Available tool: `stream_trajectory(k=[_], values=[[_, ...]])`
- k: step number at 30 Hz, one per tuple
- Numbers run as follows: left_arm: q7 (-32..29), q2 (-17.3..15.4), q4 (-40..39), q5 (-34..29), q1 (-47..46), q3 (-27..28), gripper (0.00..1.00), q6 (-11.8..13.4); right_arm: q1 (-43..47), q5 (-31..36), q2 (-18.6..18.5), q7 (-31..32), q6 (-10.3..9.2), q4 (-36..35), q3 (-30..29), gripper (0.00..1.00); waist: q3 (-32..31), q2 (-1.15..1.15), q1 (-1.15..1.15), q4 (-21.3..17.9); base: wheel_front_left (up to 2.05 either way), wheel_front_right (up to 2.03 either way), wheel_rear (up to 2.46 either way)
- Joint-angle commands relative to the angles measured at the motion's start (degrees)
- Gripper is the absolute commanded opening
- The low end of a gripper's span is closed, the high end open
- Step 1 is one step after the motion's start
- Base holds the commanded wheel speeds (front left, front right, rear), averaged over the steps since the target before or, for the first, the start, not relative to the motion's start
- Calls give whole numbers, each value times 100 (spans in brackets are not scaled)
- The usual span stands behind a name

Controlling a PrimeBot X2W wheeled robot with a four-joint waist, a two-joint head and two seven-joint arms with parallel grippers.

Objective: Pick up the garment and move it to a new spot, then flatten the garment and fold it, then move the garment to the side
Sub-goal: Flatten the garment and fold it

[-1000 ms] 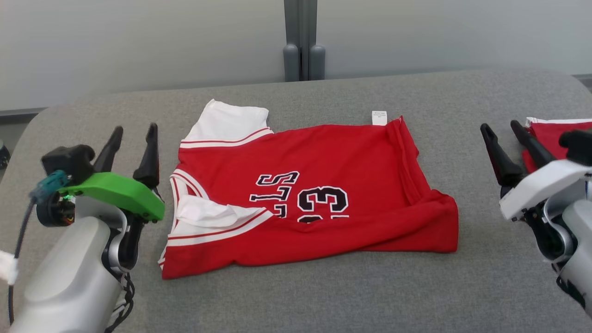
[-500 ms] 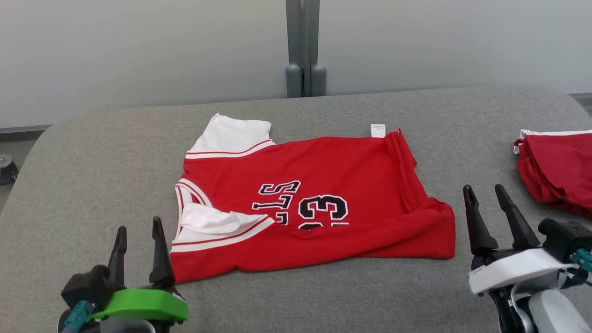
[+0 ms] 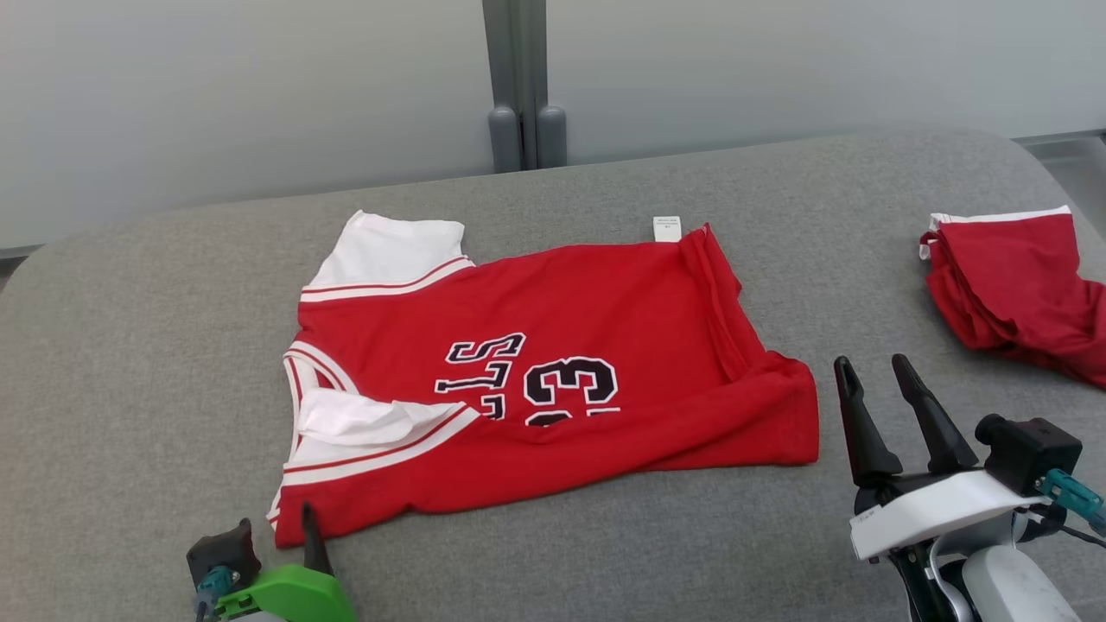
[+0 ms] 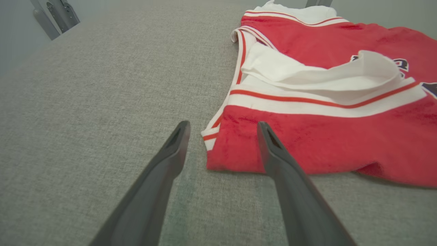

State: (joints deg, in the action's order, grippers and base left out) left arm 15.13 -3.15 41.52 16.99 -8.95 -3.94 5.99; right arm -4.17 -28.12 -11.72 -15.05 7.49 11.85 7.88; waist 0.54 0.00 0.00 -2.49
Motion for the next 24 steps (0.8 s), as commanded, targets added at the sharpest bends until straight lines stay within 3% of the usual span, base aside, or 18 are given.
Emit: stream_trajectory(k=[1, 6, 11, 12, 13, 14, 18, 24], values=[[-1, -46, 140, 24, -164, 82, 100, 75, -121, -27, -48, -15, 0, -1, 36, 100, 87, 0, 0, -104, 0, 0, 0], [-1, -103, 683, 42, -408, 215, 100, 215, -198, -165, -75, -15, 0, 0, 128, 100, 165, 0, 0, -210, 0, 0, 0], [-41, -68, 1271, 87, -514, 100, 100, 11, -222, -219, -145, -15, 0, 29, 254, 100, 187, 0, 0, -223, 0, 0, 0], [-40, -60, 1340, 113, -539, 95, 71, -29, -221, -225, -149, -15, 0, 39, 253, 100, 185, 0, 0, -215, 0, 0, 0], [-37, -48, 1393, 130, -577, 71, 29, -94, -219, -229, -156, -15, 0, 63, 239, 100, 181, 0, 0, -193, 0, 0, 0], [-32, -39, 1409, 127, -612, 47, 0, -139, -212, -227, -162, -15, 0, 100, 230, 100, 177, 0, 0, -165, 0, 0, 0], [-9, -51, 1121, 114, -747, 28, 0, -289, -211, -134, -174, 6, 0, 518, 179, 100, 161, 0, 0, 5, 0, 0, 0], [-3, -10, 75, -30, -519, 29, 0, -406, -451, -187, 11, 350, 0, 1382, 175, 100, 162, 0, 0, 313, 0, 0, 0]])
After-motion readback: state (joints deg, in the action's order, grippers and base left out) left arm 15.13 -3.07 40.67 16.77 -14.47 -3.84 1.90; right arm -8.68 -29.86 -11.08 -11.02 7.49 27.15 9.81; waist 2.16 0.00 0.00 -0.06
